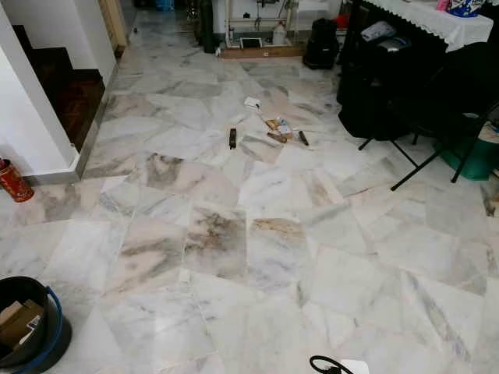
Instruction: Sweep floor
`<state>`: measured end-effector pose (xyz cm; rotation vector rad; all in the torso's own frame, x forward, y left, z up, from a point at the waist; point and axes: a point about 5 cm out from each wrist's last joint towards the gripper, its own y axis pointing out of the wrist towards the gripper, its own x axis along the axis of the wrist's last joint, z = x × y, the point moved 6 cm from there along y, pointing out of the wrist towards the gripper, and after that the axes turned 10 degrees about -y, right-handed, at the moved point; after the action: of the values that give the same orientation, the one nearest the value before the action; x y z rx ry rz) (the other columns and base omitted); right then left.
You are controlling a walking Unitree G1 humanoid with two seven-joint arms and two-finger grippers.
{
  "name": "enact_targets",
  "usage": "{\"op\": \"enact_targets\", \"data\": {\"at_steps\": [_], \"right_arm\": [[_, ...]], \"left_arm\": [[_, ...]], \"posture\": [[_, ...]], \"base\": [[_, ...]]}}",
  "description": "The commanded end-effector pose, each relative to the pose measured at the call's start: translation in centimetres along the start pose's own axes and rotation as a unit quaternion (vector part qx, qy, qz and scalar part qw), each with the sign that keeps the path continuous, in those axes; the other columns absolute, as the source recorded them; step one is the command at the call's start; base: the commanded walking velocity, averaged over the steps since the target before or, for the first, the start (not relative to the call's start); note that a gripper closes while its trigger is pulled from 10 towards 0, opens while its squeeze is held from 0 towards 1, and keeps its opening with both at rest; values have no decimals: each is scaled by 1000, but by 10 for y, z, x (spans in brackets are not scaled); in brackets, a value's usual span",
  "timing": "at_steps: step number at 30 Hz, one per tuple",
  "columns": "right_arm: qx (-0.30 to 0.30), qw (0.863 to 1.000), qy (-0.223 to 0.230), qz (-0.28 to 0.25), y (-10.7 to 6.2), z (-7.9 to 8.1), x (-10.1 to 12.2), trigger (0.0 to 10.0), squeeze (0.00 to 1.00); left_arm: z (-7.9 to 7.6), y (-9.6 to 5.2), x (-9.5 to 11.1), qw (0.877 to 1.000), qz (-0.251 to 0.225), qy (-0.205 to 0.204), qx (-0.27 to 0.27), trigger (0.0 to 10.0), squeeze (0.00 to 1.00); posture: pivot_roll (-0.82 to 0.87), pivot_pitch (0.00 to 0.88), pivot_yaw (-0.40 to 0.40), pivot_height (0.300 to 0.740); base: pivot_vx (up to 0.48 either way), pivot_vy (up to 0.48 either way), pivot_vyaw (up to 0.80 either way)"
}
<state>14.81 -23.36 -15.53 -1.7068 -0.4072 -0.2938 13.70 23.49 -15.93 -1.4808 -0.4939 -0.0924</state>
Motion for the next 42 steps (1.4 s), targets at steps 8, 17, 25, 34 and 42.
{"op": "enact_targets", "data": {"at_steps": [8, 17, 25, 34, 42], "right_arm": [[30, 990, 96, -98, 0, 6, 48, 10000, 0], [30, 988, 106, -104, 0, 9, 51, 10000, 0], [31, 990, 96, -103, 0, 9, 53, 10000, 0], [29, 991, 84, -102, 1, 10, 54, 10000, 0], [29, 991, 84, -102, 1, 10, 54, 10000, 0]], "left_arm": [[-29, -3, 54, 989, -106, 74, -68, 10000, 0], [-23, -2, 50, 992, -103, 46, -55, 10000, 0], [-28, -2, 49, 992, -103, 43, -60, 10000, 0], [-26, -2, 45, 993, -97, 44, -59, 10000, 0], [-26, -2, 45, 993, -97, 44, -59, 10000, 0]], "posture": [[-108, 46, -11, 740], [-115, 60, -21, 740], [-100, 71, -30, 740], [-100, 71, -30, 740], [-100, 71, -30, 740]], "base": [[0, 0, 0], [0, 0, 0], [0, 0, 0], [0, 0, 0], [0, 0, 0]]}}
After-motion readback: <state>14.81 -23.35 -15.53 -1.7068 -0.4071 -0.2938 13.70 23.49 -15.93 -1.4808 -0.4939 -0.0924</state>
